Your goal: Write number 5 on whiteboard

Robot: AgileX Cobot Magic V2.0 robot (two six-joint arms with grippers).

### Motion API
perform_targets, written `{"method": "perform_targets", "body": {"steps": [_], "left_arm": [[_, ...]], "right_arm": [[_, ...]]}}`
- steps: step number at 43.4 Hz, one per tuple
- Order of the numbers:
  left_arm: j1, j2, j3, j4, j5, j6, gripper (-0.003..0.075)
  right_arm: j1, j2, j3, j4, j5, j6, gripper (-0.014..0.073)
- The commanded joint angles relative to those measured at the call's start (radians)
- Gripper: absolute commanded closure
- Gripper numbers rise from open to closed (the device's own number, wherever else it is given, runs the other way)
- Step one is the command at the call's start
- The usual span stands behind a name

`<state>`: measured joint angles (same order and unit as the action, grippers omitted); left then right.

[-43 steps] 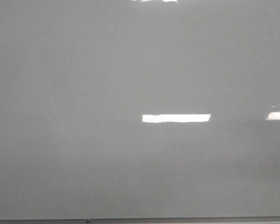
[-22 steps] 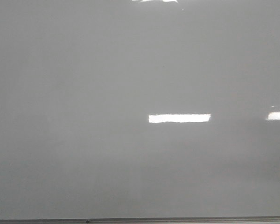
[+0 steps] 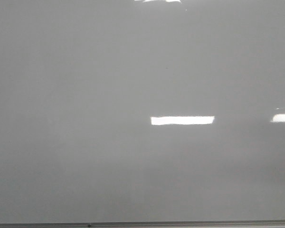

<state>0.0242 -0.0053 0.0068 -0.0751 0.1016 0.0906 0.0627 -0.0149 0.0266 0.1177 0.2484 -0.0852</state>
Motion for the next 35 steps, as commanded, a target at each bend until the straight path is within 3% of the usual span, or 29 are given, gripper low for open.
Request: {"method": "perform_targets", "body": {"steps": [1,14,26,35], "left_arm": [[0.000,-0.014,0.006,0.000,-0.076,-0.009,0.0741],[0.000,-0.014,-0.035,-0.112,-0.198,-0.009,0.0741],[0.000,0.132,-0.317,-0.016,0.066,-0.008,0.0741],[0.000,0.279,-0.373,-0.026,0.109,-0.008,0.0740]], "right_arm": [[-0.001,-0.015,-0.015,-0.006,-0.095,-0.001,0.0662],[-0.001,-0.015,-0.073,-0.005,-0.155,-0.001,0.0662],[-0.001,0.094,-0.356,-0.001,0.057,0.000,0.0662],[-0.001,0.228,-0.427,0.000,0.035,-0.001,0.0662]]}}
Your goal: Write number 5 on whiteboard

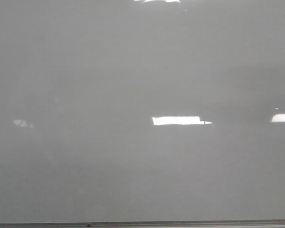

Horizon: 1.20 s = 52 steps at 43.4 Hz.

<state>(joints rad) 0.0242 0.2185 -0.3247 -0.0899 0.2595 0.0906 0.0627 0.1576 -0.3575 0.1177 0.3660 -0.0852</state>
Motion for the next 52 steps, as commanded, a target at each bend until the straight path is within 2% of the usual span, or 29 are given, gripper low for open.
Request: {"method": "perform_targets", "body": {"steps": [1,4,7,10,12,13,14,16,19,22,28,37,46,52], "left_arm": [[0.000,0.059,-0.042,-0.013,-0.049,-0.008,0.0740],[0.000,0.060,-0.042,-0.015,-0.047,-0.008,0.0732],[0.000,0.060,-0.042,-0.015,-0.047,-0.008,0.0659],[0.000,0.060,-0.042,-0.015,-0.047,-0.008,0.0503],[0.000,0.060,-0.042,-0.015,-0.047,-0.008,0.0402],[0.000,0.060,-0.042,-0.015,-0.047,-0.008,0.0300],[0.000,0.060,-0.042,-0.015,-0.047,-0.008,0.0244],[0.000,0.060,-0.042,-0.015,-0.047,-0.008,0.0151],[0.000,0.060,-0.040,-0.023,-0.054,-0.008,0.0071],[0.000,0.065,-0.040,-0.034,-0.047,-0.008,0.0060],[0.000,0.150,-0.040,-0.081,-0.040,-0.008,0.0063],[0.000,0.493,-0.120,-0.183,-0.060,-0.008,0.0063],[0.006,0.818,-0.201,-0.168,-0.270,-0.008,0.0070],[0.004,0.980,-0.253,-0.168,-0.338,-0.008,0.0115]], "right_arm": [[-0.001,0.061,-0.043,0.000,-0.084,-0.001,0.0662],[-0.001,0.067,-0.043,0.000,-0.083,-0.001,0.0657],[-0.001,0.067,-0.043,0.000,-0.078,-0.001,0.0607],[-0.001,0.067,-0.043,0.000,-0.078,-0.001,0.0487],[-0.001,0.067,-0.043,0.000,-0.078,-0.001,0.0361],[-0.001,0.067,-0.043,0.000,-0.078,-0.001,0.0323],[-0.001,0.067,-0.043,0.000,-0.078,-0.001,0.0250],[-0.001,0.067,-0.043,0.000,-0.078,-0.001,0.0139],[-0.001,0.067,-0.043,0.000,-0.078,-0.001,0.0046],[-0.001,0.067,-0.043,0.000,-0.078,-0.001,0.0006],[-0.001,0.067,-0.043,0.000,-0.078,-0.001,0.0005],[-0.001,0.067,-0.043,0.000,-0.078,-0.001,0.0005],[-0.001,0.067,-0.043,0.000,-0.078,-0.001,0.0005],[-0.001,0.067,-0.043,0.000,-0.078,-0.001,0.0005]]}}
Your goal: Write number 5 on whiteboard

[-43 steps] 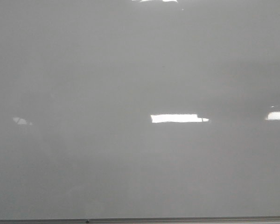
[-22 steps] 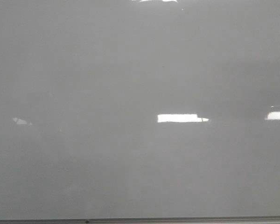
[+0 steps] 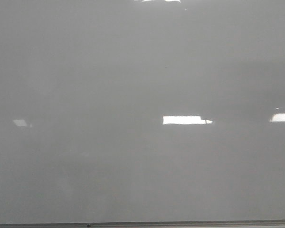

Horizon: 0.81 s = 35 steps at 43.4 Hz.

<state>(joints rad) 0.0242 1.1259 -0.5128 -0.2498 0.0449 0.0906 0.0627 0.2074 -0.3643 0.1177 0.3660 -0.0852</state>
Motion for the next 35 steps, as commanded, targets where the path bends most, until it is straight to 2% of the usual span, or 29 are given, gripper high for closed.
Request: {"method": "perform_targets", "body": {"steps": [1,10,25,29,35], "left_arm": [[0.004,0.094,-0.075,-0.009,-0.127,-0.008,0.0121],[0.004,0.236,-0.144,-0.004,-0.163,-0.006,0.0157],[0.004,0.324,-0.160,-0.004,-0.214,-0.006,0.0161],[0.004,0.335,-0.160,-0.002,-0.240,-0.006,0.0207],[0.004,0.340,-0.160,-0.003,-0.256,-0.006,0.0356]], "right_arm": [[-0.001,0.018,-0.036,0.000,-0.078,-0.001,0.0005],[-0.001,0.018,-0.036,0.000,-0.078,-0.001,0.0005],[-0.001,0.018,-0.036,0.000,-0.078,-0.001,0.0005],[-0.001,0.018,-0.036,0.000,-0.078,-0.001,0.0005],[-0.001,0.018,-0.036,0.000,-0.078,-0.001,0.0005]]}}
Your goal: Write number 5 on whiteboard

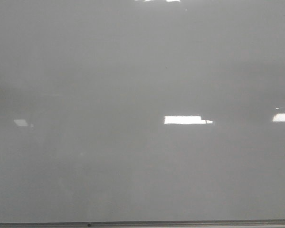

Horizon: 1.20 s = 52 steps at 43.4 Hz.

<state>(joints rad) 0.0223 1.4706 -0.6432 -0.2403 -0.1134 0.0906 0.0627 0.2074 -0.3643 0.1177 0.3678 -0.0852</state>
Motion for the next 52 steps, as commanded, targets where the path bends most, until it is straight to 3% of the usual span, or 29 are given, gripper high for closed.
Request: {"method": "perform_targets", "body": {"steps": [1,12,17,23,26,34,41,52], "left_arm": [[0.006,-0.005,-0.029,-0.012,-0.094,-0.006,0.0386],[0.006,-0.030,-0.033,0.041,-0.008,-0.003,0.0740],[0.006,-0.080,-0.052,0.075,0.104,-0.003,0.0741],[-0.025,-0.148,-0.118,0.119,0.331,0.003,0.0741],[-0.082,-0.169,-0.168,0.178,0.459,0.039,0.0741],[-0.308,-0.175,-0.296,0.194,0.748,0.309,0.0741],[-0.512,-0.175,-0.361,0.194,0.822,0.463,0.0741],[-0.793,-0.175,-0.392,0.196,0.842,0.628,0.0741]], "right_arm": [[-0.001,0.018,-0.036,0.000,-0.080,-0.001,0.0005],[-0.001,0.018,-0.036,0.000,-0.080,-0.001,0.0005],[-0.001,0.018,-0.036,0.000,-0.080,-0.001,0.0005],[-0.001,0.018,-0.036,0.000,-0.080,-0.001,0.0005],[-0.001,0.019,-0.036,0.000,-0.069,-0.001,0.0004],[0.003,0.093,-0.077,0.000,0.050,-0.012,0.0004],[0.059,0.227,-0.158,0.059,0.128,-0.087,0.0004],[0.294,0.452,-0.287,0.276,0.230,-0.435,0.0004]]}}
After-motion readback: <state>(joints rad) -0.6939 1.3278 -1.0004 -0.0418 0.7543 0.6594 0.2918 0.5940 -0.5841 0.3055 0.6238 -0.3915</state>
